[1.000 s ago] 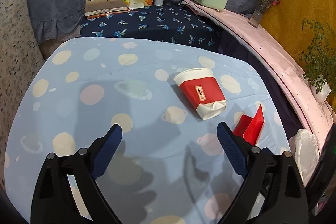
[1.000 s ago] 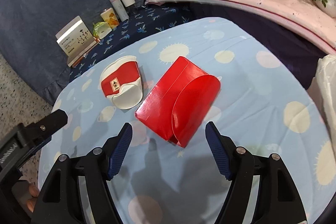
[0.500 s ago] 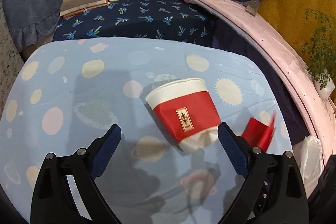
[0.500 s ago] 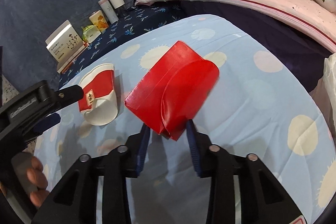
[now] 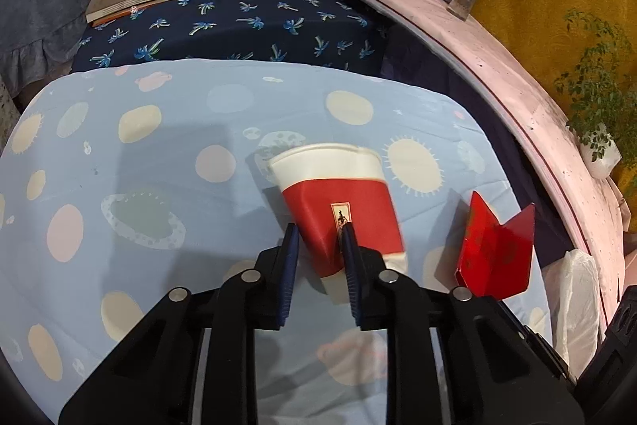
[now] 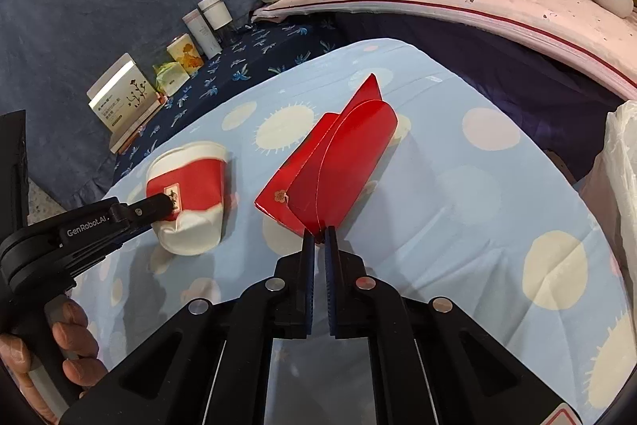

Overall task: Collect trash
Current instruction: 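Grasp the red-and-white paper cup with the left gripper while the right grasps the red folded box, then carry cup and red box over the wastebasket and open both grippers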

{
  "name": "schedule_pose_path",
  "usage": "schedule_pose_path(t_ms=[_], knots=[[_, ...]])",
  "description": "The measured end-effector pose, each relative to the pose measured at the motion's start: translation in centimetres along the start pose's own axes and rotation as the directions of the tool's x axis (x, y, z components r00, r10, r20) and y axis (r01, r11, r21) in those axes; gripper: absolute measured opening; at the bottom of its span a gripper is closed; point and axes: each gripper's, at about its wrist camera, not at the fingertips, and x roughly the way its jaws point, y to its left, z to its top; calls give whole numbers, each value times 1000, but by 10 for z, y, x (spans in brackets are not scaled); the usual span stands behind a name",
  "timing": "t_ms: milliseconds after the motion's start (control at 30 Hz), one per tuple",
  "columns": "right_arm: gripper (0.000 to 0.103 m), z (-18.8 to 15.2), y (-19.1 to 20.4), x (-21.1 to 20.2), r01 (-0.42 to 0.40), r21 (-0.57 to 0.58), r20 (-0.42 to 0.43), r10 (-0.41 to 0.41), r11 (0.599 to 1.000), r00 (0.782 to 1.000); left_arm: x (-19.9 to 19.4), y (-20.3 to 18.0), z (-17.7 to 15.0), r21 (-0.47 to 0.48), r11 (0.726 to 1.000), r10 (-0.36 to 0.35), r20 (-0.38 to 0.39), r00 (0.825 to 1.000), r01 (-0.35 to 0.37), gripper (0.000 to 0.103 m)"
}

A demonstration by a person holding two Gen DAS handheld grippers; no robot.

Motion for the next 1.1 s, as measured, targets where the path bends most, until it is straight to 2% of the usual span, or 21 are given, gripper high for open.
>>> schedule_pose_path(t_ms=[567,867,1100], knots=[[3,3,-24,-79,-1,12,110,0,1000,994,-55,-49,-33,73,995,-66,37,997,63,18],[3,5,-50,-137,25,16,192,-27,1000,981,-89,-105,-48,156,981,-126,59,990,115,18],[3,1,-89,-175,61,53,238,-72,997,969,-102,-163,-65,239,955,-188,41,981,173,18]])
